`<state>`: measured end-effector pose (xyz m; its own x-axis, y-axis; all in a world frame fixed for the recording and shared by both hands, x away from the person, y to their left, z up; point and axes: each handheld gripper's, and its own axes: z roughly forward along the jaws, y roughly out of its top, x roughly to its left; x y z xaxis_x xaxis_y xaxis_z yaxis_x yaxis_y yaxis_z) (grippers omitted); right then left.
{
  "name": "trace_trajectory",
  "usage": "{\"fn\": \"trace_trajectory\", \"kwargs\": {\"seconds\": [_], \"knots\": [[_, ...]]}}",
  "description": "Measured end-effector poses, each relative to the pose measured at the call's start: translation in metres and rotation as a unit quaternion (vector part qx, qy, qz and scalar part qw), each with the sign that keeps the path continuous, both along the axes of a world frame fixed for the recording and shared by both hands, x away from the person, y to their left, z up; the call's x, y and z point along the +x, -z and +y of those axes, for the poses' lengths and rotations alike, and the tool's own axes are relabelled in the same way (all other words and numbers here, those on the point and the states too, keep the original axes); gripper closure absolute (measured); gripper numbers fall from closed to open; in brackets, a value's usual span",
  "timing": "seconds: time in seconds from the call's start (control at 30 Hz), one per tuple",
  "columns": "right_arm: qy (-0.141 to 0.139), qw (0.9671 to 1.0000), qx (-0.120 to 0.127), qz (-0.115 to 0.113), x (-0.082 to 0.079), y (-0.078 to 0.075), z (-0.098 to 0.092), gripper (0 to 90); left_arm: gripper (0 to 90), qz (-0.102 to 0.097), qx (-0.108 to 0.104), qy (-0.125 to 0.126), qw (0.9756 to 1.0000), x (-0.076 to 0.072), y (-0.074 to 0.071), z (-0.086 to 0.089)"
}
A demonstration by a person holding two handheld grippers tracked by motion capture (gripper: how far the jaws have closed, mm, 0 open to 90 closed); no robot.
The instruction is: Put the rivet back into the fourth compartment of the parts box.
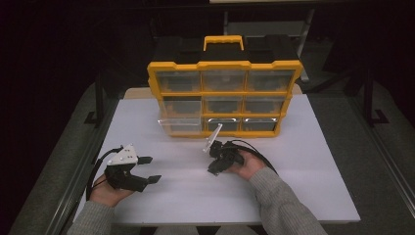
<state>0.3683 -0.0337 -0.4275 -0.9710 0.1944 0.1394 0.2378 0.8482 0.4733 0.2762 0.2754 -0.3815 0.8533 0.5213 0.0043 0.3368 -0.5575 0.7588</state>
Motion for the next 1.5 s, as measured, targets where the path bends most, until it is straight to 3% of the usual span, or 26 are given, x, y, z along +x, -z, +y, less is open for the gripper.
{"fn": "trace_trajectory", "kwargs": {"seconds": [0.67,0.73,0.77,0.83,0.93,1.03,1.17,1.5], "knots": [[-0.012,0.9995,0.028,0.004,0.004,-0.006,-0.005,80.2,28.6,-0.002,-0.005,0.000,1.0000,0.000,-0.001,0.000],[0.001,0.9996,0.023,0.018,0.003,-0.011,-0.008,80.2,28.6,-0.002,-0.003,0.001,1.0000,0.000,-0.001,0.000],[-0.014,0.9992,0.038,0.007,0.006,-0.011,-0.009,80.2,28.7,-0.002,-0.003,0.002,1.0000,0.000,0.000,0.000],[0.006,0.9993,0.032,0.021,0.005,-0.017,-0.014,80.3,28.7,-0.002,-0.002,0.001,1.0000,0.000,0.000,0.000],[0.006,0.9992,0.039,0.009,0.007,-0.026,-0.022,80.3,28.7,-0.001,-0.005,0.000,1.0000,-0.001,-0.001,0.000],[0.018,0.9985,0.050,0.013,0.007,-0.039,-0.028,80.3,28.7,-0.002,-0.003,0.001,1.0000,0.000,-0.001,-0.001],[0.014,0.9980,0.062,-0.001,0.010,-0.056,-0.036,80.4,28.6,0.000,-0.004,0.002,1.0000,0.000,-0.001,-0.001],[0.015,0.9976,0.068,-0.003,0.014,-0.081,-0.046,80.4,28.6,-0.001,-0.003,0.002,1.0000,0.000,0.000,-0.001]]}}
